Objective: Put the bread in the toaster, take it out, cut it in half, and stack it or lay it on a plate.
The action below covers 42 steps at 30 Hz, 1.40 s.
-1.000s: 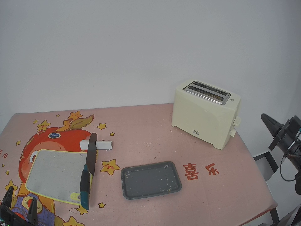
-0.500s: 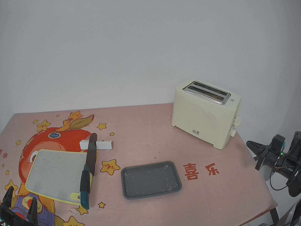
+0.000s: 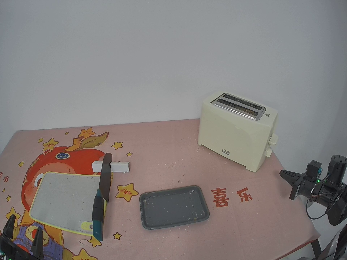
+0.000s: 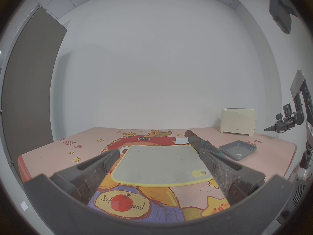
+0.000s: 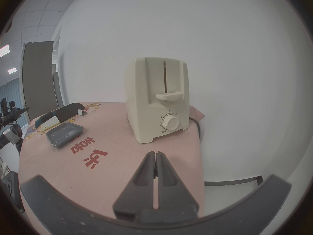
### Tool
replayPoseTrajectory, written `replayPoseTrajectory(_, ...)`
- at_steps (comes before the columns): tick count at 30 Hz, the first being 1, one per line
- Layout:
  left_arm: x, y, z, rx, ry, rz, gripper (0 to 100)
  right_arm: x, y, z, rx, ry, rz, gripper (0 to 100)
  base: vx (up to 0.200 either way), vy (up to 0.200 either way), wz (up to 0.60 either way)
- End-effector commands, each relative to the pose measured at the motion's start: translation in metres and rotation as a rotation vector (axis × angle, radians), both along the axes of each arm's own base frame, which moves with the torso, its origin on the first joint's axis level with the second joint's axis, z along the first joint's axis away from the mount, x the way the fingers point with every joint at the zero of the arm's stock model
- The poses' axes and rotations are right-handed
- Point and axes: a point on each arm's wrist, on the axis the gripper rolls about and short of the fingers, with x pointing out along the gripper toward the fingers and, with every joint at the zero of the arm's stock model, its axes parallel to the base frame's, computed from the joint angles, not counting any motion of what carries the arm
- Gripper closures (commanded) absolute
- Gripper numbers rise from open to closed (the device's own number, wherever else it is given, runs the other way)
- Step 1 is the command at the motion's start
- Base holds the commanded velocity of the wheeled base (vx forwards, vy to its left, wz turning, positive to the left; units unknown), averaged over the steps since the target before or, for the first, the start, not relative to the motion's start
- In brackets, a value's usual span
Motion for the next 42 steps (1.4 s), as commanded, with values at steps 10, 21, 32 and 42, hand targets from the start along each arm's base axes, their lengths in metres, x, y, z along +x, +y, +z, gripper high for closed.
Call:
replayPoseTrajectory(10, 0.001, 0.0, -0.005, 0.0, 0.011, 0.001, 0, 0.005, 0.009, 0.001, 0.139, 0.048, 0.049, 100, 0.0, 0.0, 0.0)
replayPoseTrajectory(21, 0.001, 0.0, -0.005, 0.0, 0.011, 0.001, 0, 0.013, 0.011, 0.001, 0.162, 0.049, 0.04, 100, 0.0, 0.0, 0.0)
replayPoseTrajectory(32, 0.001, 0.0, -0.005, 0.0, 0.011, 0.001, 0, 0.025, 0.024, 0.003, 0.121, -0.007, -0.053, 100, 0.0, 0.0, 0.0)
replayPoseTrajectory(42, 0.001, 0.0, -0.005, 0.0, 0.011, 0.001, 0, 0.028, 0.044, -0.002, 0.1, -0.015, -0.109, 100, 0.0, 0.0, 0.0)
